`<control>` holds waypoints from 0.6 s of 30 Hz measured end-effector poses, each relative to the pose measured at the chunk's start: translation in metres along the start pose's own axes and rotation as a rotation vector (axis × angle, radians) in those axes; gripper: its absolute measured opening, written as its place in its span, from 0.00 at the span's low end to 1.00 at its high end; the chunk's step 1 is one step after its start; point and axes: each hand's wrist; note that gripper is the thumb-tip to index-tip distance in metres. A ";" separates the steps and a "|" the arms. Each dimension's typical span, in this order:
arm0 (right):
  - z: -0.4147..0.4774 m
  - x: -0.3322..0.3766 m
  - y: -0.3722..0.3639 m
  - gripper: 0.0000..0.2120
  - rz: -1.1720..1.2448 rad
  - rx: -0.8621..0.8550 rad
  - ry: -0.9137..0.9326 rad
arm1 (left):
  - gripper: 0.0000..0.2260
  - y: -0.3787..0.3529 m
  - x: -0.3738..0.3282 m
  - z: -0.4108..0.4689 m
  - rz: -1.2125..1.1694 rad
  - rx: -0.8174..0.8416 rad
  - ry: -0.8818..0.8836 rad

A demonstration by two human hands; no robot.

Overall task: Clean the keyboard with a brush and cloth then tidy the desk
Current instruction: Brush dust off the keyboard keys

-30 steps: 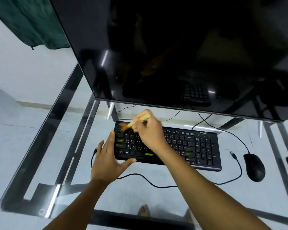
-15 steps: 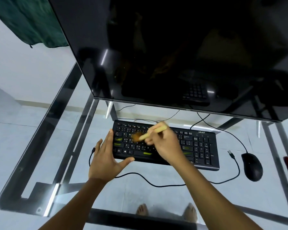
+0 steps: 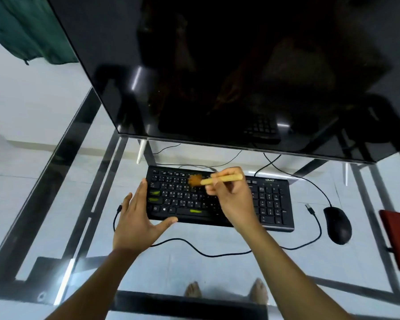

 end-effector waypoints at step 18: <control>0.011 -0.004 0.035 0.04 -0.186 0.143 -0.009 | 0.47 0.004 -0.012 0.010 0.070 -0.020 -0.225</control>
Point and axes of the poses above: each hand's wrist, its own z-axis towards the middle knuckle, its own y-axis out of the back of the hand, x = y × z, and after that the axes turned 6 degrees about -z, right-handed
